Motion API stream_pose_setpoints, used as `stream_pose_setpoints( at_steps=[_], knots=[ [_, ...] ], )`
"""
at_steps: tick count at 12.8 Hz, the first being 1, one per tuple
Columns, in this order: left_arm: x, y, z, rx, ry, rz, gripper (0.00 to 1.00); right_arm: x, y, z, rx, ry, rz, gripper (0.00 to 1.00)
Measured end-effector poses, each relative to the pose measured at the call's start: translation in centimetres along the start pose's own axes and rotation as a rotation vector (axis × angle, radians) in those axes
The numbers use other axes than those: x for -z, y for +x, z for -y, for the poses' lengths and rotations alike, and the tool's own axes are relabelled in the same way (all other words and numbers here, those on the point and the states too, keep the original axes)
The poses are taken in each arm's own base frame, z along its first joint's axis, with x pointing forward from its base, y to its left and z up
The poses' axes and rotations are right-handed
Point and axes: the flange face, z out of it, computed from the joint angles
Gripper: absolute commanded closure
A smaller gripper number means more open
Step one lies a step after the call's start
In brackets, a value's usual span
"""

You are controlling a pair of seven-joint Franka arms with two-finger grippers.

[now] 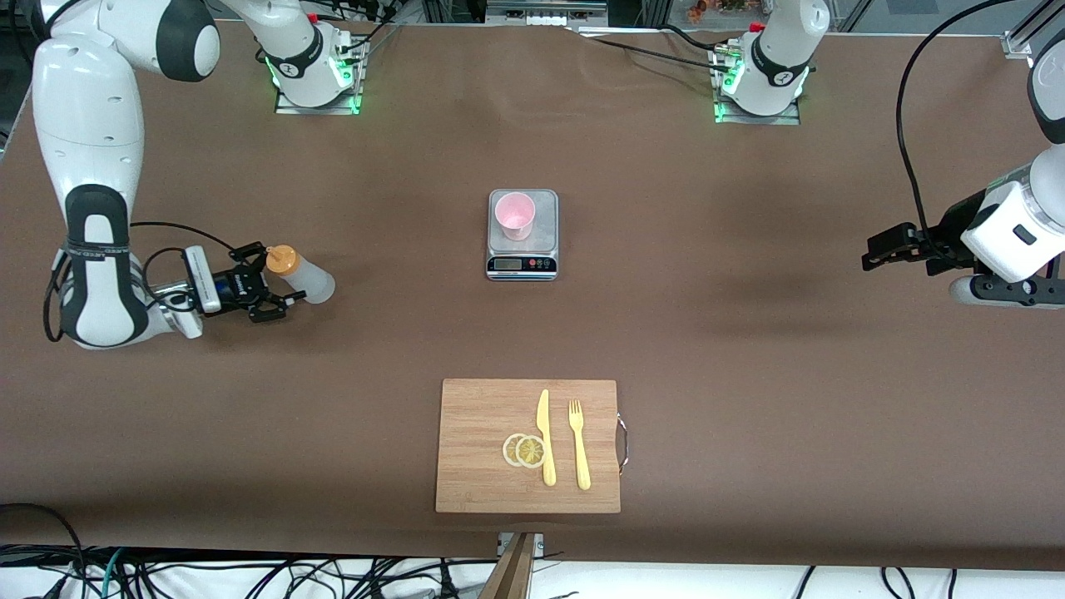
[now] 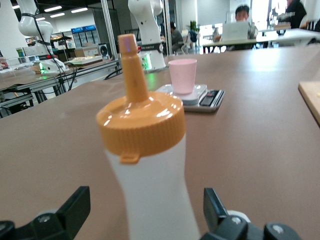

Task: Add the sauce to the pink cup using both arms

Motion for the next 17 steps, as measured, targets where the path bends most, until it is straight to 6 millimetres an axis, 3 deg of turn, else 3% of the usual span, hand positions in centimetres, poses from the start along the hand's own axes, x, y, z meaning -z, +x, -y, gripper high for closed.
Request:
stream_pose_setpoints(
  at_steps=[4, 7, 10, 13, 15, 17],
  knots=[
    [0.0, 0.0, 0.0, 0.0, 0.0, 0.0, 0.0, 6.9, 5.1, 2.3, -0.214, 0.055, 0.122, 0.0],
    [0.0, 0.0, 0.0, 0.0, 0.0, 0.0, 0.0, 10.2, 9.8, 3.4, -0.426, 0.079, 0.167, 0.0],
    [0.0, 0.0, 0.0, 0.0, 0.0, -0.001, 0.0, 11.0, 15.6, 1.8, -0.654, 0.073, 0.254, 0.0],
    [0.0, 0.0, 0.0, 0.0, 0.0, 0.0, 0.0, 10.4, 24.7, 0.8, -0.882, 0.011, 0.515, 0.0],
    [0.0, 0.0, 0.0, -0.001, 0.0, 0.0, 0.0, 10.3, 31.2, 1.7, -0.996, -0.085, 0.678, 0.0],
    [0.0, 0.0, 0.0, -0.001, 0.0, 0.0, 0.0, 10.6, 35.5, 3.3, -1.081, -0.211, 0.787, 0.0]
  ],
)
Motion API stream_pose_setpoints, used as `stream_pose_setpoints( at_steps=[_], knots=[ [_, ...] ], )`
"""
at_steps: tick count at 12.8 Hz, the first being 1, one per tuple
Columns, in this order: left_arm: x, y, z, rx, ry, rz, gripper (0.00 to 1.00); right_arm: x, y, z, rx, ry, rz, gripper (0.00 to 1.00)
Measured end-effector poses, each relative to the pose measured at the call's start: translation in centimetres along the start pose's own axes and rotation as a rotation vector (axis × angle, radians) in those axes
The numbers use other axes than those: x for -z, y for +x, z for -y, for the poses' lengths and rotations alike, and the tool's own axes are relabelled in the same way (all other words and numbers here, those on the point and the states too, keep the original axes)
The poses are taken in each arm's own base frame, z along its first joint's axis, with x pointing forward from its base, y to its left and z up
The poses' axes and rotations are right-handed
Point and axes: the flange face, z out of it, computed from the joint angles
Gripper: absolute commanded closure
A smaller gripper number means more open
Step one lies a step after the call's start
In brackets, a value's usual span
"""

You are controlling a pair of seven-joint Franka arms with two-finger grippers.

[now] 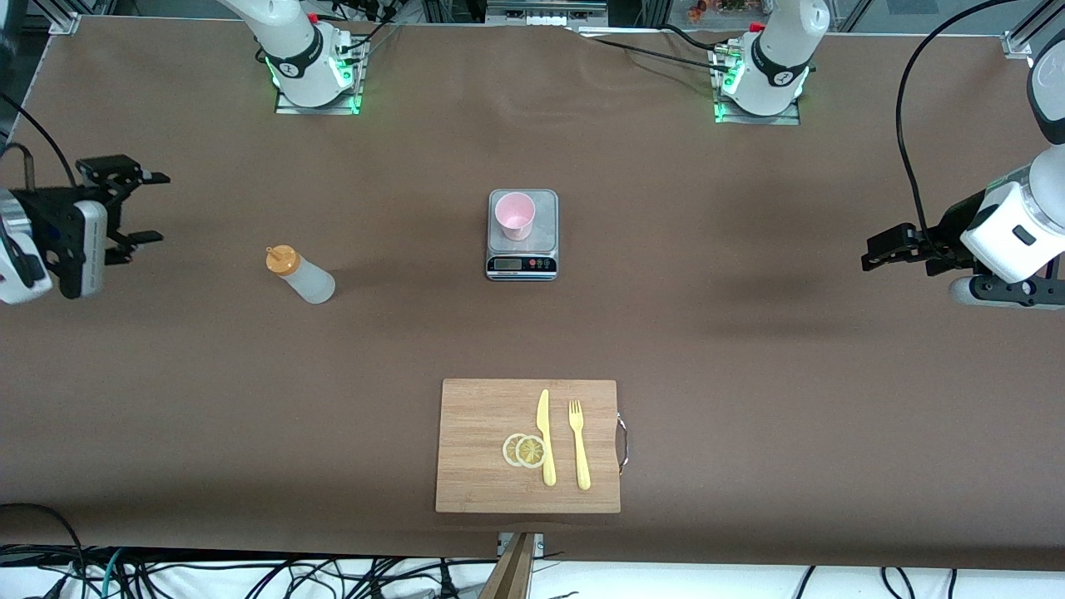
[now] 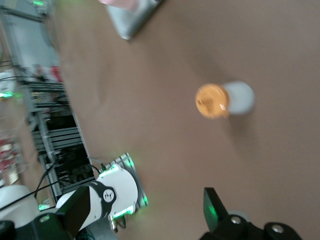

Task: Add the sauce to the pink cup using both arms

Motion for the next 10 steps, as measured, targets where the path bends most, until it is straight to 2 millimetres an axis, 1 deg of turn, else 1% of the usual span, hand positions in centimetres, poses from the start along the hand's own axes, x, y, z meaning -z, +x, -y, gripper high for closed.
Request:
stream_pose_setpoints(
  at_steps=[2, 4, 5, 6, 8, 9, 10],
  knots=[
    [0.0, 0.0, 0.0, 0.0, 0.0, 0.0, 0.0, 1.1, -1.0, 2.2, -0.154, -0.102, 0.012, 0.0],
    [0.0, 0.0, 0.0, 0.0, 0.0, 0.0, 0.0, 1.2, -1.9, 3.8, -0.342, -0.19, -0.008, 0.0],
    [0.0, 0.0, 0.0, 0.0, 0.0, 0.0, 0.0, 1.0, -2.0, 4.7, -0.439, -0.235, -0.015, 0.0],
    [0.0, 0.0, 0.0, 0.0, 0.0, 0.0, 0.0, 0.8, -1.8, 5.8, -0.543, -0.282, -0.02, 0.0],
    [0.0, 0.0, 0.0, 0.0, 0.0, 0.0, 0.0, 0.5, -0.7, 7.7, -0.748, -0.363, -0.058, 0.0],
    [0.0, 0.0, 0.0, 0.0, 0.0, 0.0, 0.0, 0.3, -0.4, 8.1, -0.803, -0.383, -0.073, 0.0],
    [0.0, 0.0, 0.0, 0.0, 0.0, 0.0, 0.0, 0.2, -0.4, 8.0, -0.832, -0.393, -0.088, 0.0]
  ],
)
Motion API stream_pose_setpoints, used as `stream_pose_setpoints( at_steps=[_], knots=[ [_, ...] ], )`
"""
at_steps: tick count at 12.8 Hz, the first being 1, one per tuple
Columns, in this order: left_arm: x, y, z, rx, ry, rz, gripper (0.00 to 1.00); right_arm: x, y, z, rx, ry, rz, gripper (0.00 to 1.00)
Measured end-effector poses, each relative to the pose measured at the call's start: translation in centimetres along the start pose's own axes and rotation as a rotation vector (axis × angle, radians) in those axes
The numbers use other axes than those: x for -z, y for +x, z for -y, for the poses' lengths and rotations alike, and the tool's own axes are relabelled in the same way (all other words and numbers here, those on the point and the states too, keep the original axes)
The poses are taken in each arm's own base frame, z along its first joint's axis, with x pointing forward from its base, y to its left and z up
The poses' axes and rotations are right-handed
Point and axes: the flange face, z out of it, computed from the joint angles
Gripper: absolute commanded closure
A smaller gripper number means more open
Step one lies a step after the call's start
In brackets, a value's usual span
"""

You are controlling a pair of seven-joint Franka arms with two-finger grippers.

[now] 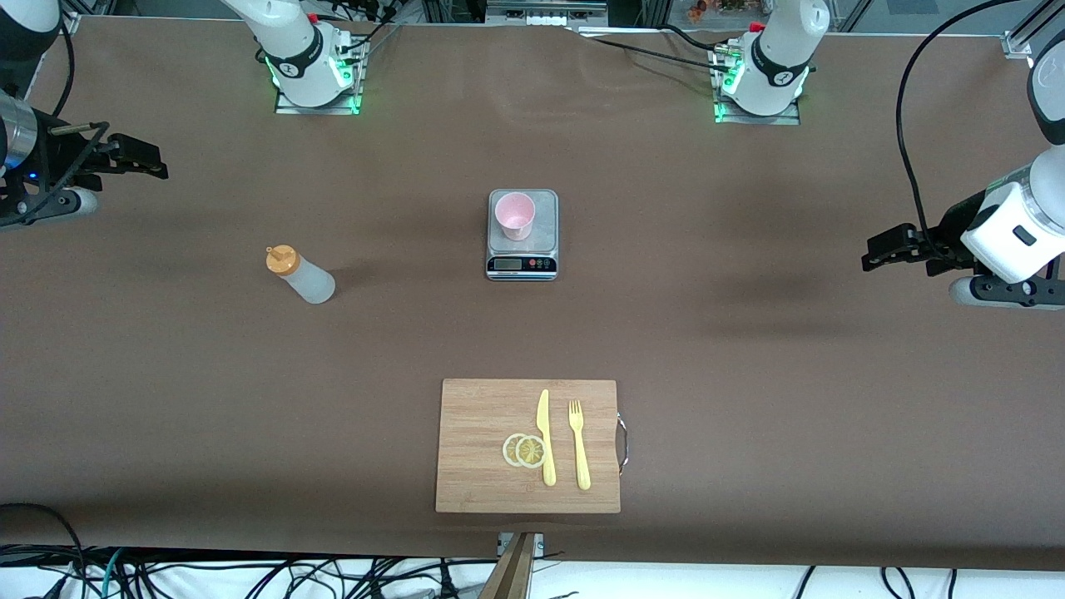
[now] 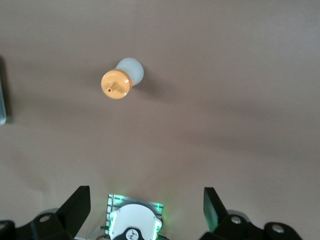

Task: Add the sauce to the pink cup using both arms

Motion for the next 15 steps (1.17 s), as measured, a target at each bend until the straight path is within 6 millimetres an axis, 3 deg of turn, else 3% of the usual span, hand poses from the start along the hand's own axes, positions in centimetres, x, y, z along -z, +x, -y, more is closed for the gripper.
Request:
stream_pose_setpoints(
  at_steps=[5, 9, 15],
  knots=[
    [0.0, 0.0, 0.0, 0.0, 0.0, 0.001, 0.0, 0.5, 2.0, -1.6, -0.04, -0.03, -0.183, 0.0],
    [-0.1, 0.0, 0.0, 0.0, 0.0, 0.001, 0.0, 1.2, 0.8, -1.8, -0.159, -0.014, -0.171, 0.0],
    [-0.1, 0.1, 0.0, 0.0, 0.0, 0.001, 0.0, 1.0, 0.2, -1.6, -0.168, -0.008, -0.133, 0.0]
  ],
)
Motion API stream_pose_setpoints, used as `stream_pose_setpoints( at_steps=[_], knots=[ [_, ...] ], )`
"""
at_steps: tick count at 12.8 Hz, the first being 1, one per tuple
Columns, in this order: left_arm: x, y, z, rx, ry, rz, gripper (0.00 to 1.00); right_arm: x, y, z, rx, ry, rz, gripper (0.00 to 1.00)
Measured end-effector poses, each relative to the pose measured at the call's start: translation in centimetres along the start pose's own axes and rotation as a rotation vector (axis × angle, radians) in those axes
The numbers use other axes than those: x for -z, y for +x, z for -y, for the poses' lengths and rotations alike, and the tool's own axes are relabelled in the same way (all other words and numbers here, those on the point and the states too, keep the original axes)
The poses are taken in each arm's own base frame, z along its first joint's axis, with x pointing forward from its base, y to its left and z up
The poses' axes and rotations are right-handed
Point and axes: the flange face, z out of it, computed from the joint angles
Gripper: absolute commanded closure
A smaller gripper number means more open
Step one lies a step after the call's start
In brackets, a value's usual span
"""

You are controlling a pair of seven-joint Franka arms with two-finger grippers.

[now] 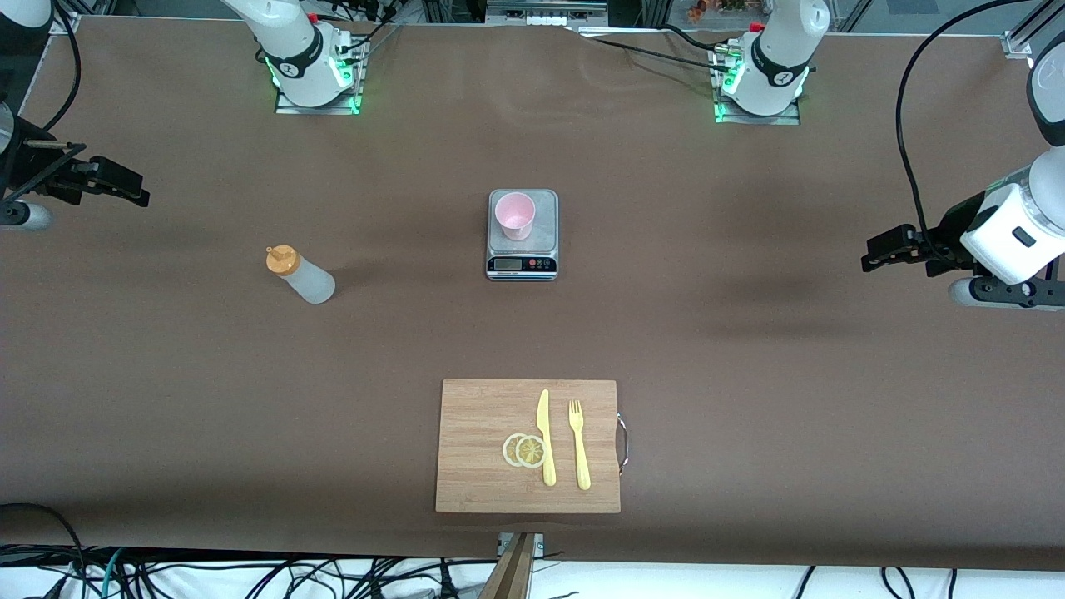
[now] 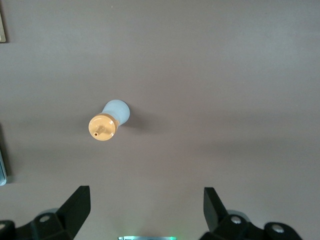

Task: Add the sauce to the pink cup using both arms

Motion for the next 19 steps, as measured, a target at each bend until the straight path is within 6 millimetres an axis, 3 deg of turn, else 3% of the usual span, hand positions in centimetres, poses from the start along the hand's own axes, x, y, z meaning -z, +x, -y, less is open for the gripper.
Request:
stream_pose_setpoints(
  at_steps=[19],
  knots=[
    [-0.2, 0.09, 0.02, 0.0, 0.0, 0.003, 0.0, -0.1, -0.19, 0.03, -0.003, 0.001, 0.015, 0.0]
  ],
)
